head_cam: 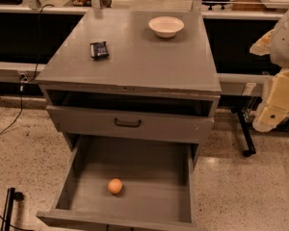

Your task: Pick orange from middle drawer and place on counter

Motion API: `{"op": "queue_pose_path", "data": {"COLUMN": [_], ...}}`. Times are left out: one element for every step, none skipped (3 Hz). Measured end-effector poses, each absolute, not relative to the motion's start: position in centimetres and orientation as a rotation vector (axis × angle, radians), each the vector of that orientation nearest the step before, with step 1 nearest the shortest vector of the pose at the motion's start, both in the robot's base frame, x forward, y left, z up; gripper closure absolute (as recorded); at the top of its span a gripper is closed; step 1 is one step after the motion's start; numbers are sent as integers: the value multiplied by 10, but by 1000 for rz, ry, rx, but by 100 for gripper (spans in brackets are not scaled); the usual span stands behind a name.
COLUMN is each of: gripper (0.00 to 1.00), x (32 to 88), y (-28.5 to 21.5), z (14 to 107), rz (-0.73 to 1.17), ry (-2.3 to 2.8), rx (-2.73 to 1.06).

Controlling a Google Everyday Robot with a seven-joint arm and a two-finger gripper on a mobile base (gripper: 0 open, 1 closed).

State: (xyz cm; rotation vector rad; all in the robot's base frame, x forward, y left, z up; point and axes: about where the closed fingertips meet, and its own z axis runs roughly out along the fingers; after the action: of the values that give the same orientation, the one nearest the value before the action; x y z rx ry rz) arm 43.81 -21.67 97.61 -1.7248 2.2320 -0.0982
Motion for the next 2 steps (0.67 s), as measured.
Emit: {"op": "queue_pose_path", "data": {"gripper": [0,0], "x": [438,439], "y": [-217,-213], "z": [976,977], "rz": [-98,-91], "ry": [2232,2209], "rx": [-1725,-1735]}}
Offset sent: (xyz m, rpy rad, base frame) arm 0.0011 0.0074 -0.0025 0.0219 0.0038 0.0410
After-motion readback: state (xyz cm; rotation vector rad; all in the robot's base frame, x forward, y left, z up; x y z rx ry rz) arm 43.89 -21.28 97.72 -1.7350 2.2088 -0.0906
